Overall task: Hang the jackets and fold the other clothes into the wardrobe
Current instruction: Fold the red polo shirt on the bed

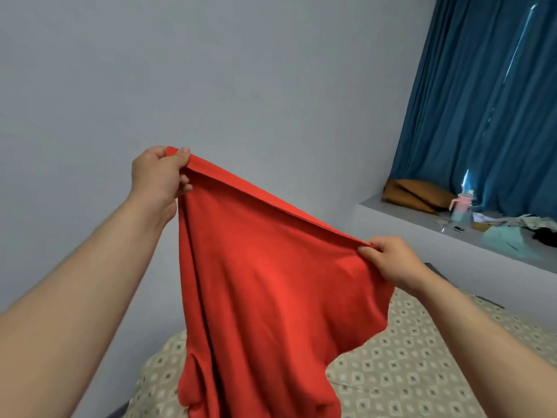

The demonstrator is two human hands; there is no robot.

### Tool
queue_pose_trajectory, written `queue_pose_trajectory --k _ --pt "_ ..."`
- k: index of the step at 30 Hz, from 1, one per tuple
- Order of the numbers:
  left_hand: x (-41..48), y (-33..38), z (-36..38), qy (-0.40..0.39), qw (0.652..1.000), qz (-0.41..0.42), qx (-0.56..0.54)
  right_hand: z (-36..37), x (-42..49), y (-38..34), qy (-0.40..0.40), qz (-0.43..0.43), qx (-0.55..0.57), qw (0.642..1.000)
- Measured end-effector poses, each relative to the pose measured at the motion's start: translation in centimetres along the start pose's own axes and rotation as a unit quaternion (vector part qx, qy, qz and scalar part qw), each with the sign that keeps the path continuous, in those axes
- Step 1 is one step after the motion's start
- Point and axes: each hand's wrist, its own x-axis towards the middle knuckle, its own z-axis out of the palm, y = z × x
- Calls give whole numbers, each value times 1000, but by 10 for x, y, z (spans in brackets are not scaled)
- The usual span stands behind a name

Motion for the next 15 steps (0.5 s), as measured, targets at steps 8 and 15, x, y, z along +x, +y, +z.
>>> queue_pose_trajectory --k 8,15 --pt "-19 14 15 -17 998 -12 -62 -53 -5 -2 167 3 62 984" --pt "-22 21 18 -19 997 -25 -73 -92 -3 -16 196 -46 17 979"
